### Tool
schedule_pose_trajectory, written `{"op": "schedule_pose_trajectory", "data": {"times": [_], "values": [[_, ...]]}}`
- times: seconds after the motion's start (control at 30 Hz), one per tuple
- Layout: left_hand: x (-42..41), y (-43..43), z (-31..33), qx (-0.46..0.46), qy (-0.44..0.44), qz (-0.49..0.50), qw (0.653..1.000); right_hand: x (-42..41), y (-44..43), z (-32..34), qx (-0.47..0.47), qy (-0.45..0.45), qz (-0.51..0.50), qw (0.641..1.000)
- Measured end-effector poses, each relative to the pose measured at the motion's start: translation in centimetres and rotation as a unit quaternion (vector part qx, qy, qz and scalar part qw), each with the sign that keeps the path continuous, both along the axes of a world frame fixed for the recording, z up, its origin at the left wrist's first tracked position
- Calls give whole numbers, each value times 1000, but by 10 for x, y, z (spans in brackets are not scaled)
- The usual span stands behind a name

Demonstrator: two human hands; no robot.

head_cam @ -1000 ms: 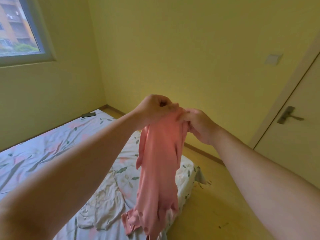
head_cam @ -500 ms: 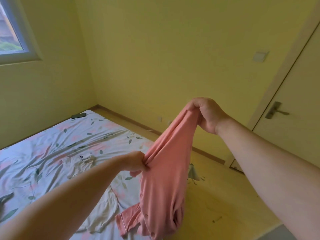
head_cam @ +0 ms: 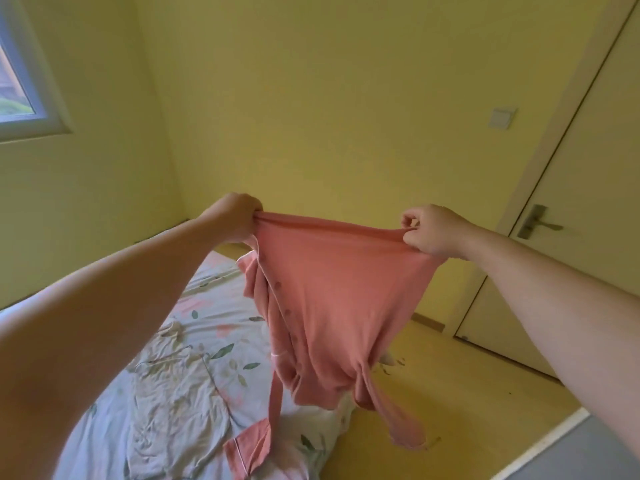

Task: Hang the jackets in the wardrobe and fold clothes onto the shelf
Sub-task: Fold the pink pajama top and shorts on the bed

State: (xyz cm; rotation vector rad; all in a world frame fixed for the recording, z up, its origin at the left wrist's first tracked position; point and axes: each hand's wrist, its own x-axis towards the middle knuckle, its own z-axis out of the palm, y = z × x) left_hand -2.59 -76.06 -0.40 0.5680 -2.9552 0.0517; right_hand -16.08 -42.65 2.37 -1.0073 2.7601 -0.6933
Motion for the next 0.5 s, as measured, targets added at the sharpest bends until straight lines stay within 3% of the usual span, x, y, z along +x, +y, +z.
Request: {"op": "schedule_pose_trajectory", "data": {"times": [0.1,0.23,0.4,0.5], "values": [[0,7,9,49,42,-10,998,-4,4,5,70,75,-3,995],[9,11,11,105,35,-40,993,-10,5,6,109,159,-79,978],[19,13,16,207,57,-25,976,-24,5,1,22,136,-132,982],[21,18,20,338,75,-8,938,-29,3,-1,-48,99,-144,983]]}}
